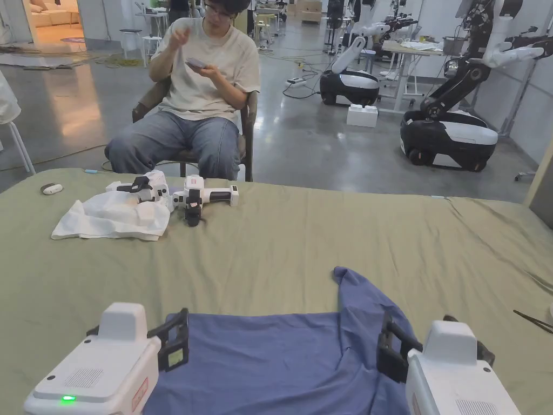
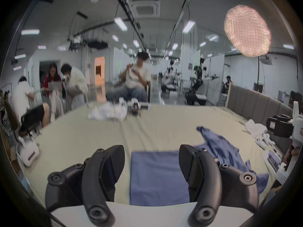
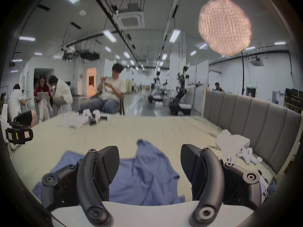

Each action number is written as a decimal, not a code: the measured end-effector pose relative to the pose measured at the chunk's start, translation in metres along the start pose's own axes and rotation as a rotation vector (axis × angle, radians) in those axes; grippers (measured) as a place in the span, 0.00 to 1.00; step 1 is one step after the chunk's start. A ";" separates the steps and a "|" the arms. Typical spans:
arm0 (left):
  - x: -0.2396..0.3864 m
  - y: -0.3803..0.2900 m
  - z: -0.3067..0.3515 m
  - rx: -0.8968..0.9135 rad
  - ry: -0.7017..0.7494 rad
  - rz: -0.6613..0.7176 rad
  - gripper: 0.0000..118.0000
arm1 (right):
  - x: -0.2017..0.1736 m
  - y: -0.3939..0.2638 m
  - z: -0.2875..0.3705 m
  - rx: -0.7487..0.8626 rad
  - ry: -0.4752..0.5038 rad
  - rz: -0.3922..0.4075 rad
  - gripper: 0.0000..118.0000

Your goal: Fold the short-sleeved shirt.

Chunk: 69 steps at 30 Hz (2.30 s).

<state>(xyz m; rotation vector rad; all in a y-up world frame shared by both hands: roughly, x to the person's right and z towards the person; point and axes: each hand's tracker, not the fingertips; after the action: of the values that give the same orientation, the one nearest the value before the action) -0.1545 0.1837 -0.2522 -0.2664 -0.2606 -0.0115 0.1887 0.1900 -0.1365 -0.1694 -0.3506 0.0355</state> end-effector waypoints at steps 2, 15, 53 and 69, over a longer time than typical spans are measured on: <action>0.009 0.013 0.006 0.075 0.031 -0.036 0.43 | -0.008 0.010 0.002 0.069 0.002 -0.002 0.36; -0.007 0.001 -0.009 0.018 0.064 -0.025 0.00 | -0.025 0.013 -0.005 0.110 0.036 0.000 0.00; -0.029 -0.063 -0.286 -0.682 -0.082 -0.153 0.00 | 0.112 -0.084 -0.186 -0.598 -0.084 -0.065 0.49; -0.037 -0.040 -0.237 -0.587 -0.087 -0.089 0.00 | 0.111 -0.127 -0.286 -0.934 0.004 -0.098 0.25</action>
<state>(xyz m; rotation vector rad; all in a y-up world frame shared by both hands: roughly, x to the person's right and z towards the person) -0.1324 0.0826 -0.4726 -0.8405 -0.3528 -0.1660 0.3920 0.0268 -0.3421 -1.0755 -0.3499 -0.2307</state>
